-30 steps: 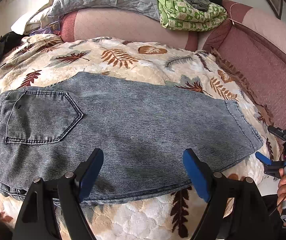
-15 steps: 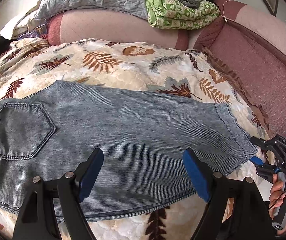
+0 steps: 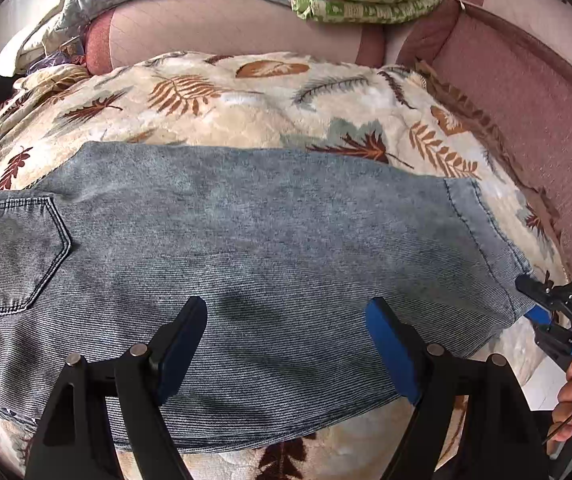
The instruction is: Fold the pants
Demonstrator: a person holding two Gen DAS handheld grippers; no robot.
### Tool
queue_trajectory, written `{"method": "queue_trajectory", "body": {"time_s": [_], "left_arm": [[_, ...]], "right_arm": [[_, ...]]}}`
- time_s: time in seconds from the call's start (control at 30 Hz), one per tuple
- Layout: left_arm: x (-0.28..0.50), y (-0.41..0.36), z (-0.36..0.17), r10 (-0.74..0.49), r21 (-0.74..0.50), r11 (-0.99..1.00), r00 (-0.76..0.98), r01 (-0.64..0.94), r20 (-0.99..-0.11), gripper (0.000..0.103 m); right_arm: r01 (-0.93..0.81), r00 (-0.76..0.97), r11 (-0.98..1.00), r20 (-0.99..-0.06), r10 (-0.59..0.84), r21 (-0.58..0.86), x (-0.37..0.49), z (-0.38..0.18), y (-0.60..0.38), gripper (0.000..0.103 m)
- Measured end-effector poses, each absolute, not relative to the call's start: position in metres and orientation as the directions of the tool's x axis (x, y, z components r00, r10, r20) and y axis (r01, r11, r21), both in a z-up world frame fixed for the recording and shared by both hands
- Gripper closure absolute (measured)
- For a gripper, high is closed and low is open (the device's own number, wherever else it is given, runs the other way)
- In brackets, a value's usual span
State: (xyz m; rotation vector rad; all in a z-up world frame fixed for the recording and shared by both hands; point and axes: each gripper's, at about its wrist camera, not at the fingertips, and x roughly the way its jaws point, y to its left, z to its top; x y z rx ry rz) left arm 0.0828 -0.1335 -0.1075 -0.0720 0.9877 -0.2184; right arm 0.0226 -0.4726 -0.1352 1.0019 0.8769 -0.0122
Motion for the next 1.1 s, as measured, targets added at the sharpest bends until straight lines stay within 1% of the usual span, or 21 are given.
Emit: {"method": "queue_trajectory", "body": {"time_s": [0.03, 0.1, 0.17, 0.2, 0.27, 0.3, 0.37, 0.4, 0.43, 0.47, 0.5, 0.53, 0.57, 0.63, 0.73, 0.8, 0.87, 0.93, 1.03, 1.1], "left_arm": [[0.085, -0.137, -0.11, -0.204, -0.137, 0.977, 0.523, 0.164, -0.827, 0.021], [0.089, -0.146, -0.126, -0.128, -0.039, 0.98, 0.472, 0.194, -0.872, 0.021], [0.084, -0.153, -0.126, -0.089, 0.033, 0.974, 0.518, 0.222, -0.851, 0.016], [0.085, -0.153, -0.125, -0.085, 0.033, 0.976, 0.513, 0.216, -0.854, 0.017], [0.086, -0.148, -0.118, -0.107, -0.01, 0.982, 0.505, 0.19, -0.857, 0.017], [0.084, -0.145, -0.113, -0.122, -0.026, 0.982, 0.525, 0.187, -0.842, 0.017], [0.081, -0.14, -0.104, -0.087, 0.022, 0.984, 0.584, 0.176, -0.807, 0.017], [0.081, -0.138, -0.105, -0.058, 0.049, 0.985, 0.59, 0.163, -0.805, 0.017], [0.085, -0.137, -0.112, -0.044, 0.058, 0.985, 0.56, 0.164, -0.827, 0.017], [0.091, -0.138, -0.126, -0.051, 0.05, 0.981, 0.49, 0.19, -0.87, 0.017], [0.091, -0.138, -0.13, -0.051, 0.059, 0.977, 0.497, 0.203, -0.866, 0.013], [0.089, -0.138, -0.127, -0.046, 0.077, 0.975, 0.527, 0.208, -0.848, 0.012], [0.089, -0.138, -0.126, -0.051, 0.068, 0.976, 0.517, 0.209, -0.854, 0.012], [0.091, -0.13, -0.122, -0.091, 0.006, 0.982, 0.504, 0.188, -0.859, 0.013], [0.087, -0.11, -0.112, -0.156, -0.088, 0.985, 0.525, 0.151, -0.837, 0.013], [0.081, -0.089, -0.102, -0.192, -0.151, 0.981, 0.545, 0.119, -0.816, 0.013], [0.075, -0.062, -0.092, -0.202, -0.203, 0.977, 0.572, 0.063, -0.795, 0.013], [0.069, -0.029, -0.084, -0.202, -0.25, 0.968, 0.598, 0.002, -0.776, 0.013], [0.054, 0.025, -0.072, -0.172, -0.301, 0.949, 0.64, -0.098, -0.749, 0.013], [0.045, 0.056, -0.068, -0.143, -0.318, 0.935, 0.655, -0.156, -0.742, 0.013]], "right_arm": [[0.387, 0.668, 0.574, -0.648, 0.365, 0.722, 0.023, -0.135, -0.472, 0.077], [0.386, 0.667, 0.584, -0.654, 0.357, 0.714, 0.023, -0.134, -0.471, 0.077], [0.385, 0.665, 0.597, -0.66, 0.35, 0.704, 0.024, -0.133, -0.47, 0.077], [0.383, 0.664, 0.602, -0.662, 0.348, 0.7, 0.024, -0.132, -0.469, 0.077], [0.382, 0.662, 0.611, -0.667, 0.342, 0.693, 0.024, -0.131, -0.468, 0.077], [0.381, 0.661, 0.618, -0.67, 0.338, 0.688, 0.025, -0.131, -0.467, 0.077], [0.38, 0.659, 0.628, -0.675, 0.331, 0.679, 0.025, -0.13, -0.466, 0.077], [0.38, 0.659, 0.631, -0.676, 0.328, 0.677, 0.025, -0.129, -0.466, 0.077], [0.381, 0.659, 0.632, -0.678, 0.326, 0.675, 0.025, -0.129, -0.465, 0.077], [0.381, 0.659, 0.64, -0.682, 0.318, 0.667, 0.025, -0.128, -0.464, 0.077], [0.379, 0.657, 0.655, -0.689, 0.307, 0.654, 0.026, -0.125, -0.462, 0.077], [0.374, 0.654, 0.675, -0.697, 0.294, 0.636, 0.027, -0.121, -0.458, 0.078], [0.366, 0.656, 0.696, -0.701, 0.278, 0.618, 0.027, -0.115, -0.455, 0.08], [0.336, 0.669, 0.738, -0.7, 0.25, 0.585, 0.028, -0.099, -0.446, 0.083], [0.257, 0.689, 0.797, -0.682, 0.245, 0.546, 0.035, -0.066, -0.422, 0.085], [0.186, 0.704, 0.852, -0.671, 0.231, 0.488, 0.042, -0.039, -0.395, 0.085], [0.101, 0.716, 0.901, -0.66, 0.229, 0.422, 0.049, -0.014, -0.358, 0.085], [-0.006, 0.716, 0.946, -0.659, 0.231, 0.325, 0.051, 0.004, -0.307, 0.085], [-0.181, 0.683, 0.966, -0.682, 0.259, 0.185, 0.048, 0.006, -0.219, 0.085], [-0.284, 0.637, 0.951, -0.716, 0.285, 0.125, 0.042, -0.011, -0.164, 0.085]]}}
